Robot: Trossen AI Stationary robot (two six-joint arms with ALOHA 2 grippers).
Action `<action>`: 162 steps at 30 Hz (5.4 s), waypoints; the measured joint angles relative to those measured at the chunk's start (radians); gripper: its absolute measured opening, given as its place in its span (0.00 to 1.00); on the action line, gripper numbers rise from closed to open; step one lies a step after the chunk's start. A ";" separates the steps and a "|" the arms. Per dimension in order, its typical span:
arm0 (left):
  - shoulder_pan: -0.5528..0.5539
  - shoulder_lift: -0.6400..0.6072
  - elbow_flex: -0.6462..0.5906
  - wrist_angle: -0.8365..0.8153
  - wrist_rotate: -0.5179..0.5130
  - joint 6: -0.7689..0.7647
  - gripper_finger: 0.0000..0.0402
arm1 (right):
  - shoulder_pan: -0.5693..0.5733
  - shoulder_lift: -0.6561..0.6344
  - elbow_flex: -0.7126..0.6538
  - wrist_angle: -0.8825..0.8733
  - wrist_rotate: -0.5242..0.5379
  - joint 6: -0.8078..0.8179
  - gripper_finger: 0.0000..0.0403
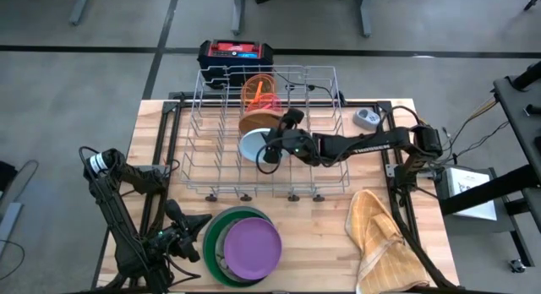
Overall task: Sort dishes
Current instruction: Put the purple plate into the dish rack
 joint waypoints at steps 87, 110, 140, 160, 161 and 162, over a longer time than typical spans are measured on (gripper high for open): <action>0.149 0.220 -0.212 1.107 0.543 0.359 0.00 | 0.536 0.224 -0.069 -0.157 -0.431 1.381 0.74; 0.151 0.227 -0.172 1.115 0.464 0.406 0.00 | 0.517 0.217 -0.041 -0.174 -0.421 1.265 0.04; 0.127 0.228 0.217 0.449 0.311 0.420 0.00 | 0.529 0.089 -0.044 -0.209 -0.229 1.031 0.02; 0.089 0.225 0.422 0.015 0.121 0.381 0.00 | 0.579 -0.160 -0.044 -0.381 0.124 0.791 0.02; 0.089 0.225 0.422 -0.001 0.110 0.362 0.00 | 0.579 -0.185 -0.045 -0.379 0.128 0.781 0.02; 0.089 0.225 0.422 0.000 0.104 0.354 0.00 | 0.581 -0.215 -0.044 -0.376 0.133 0.774 0.02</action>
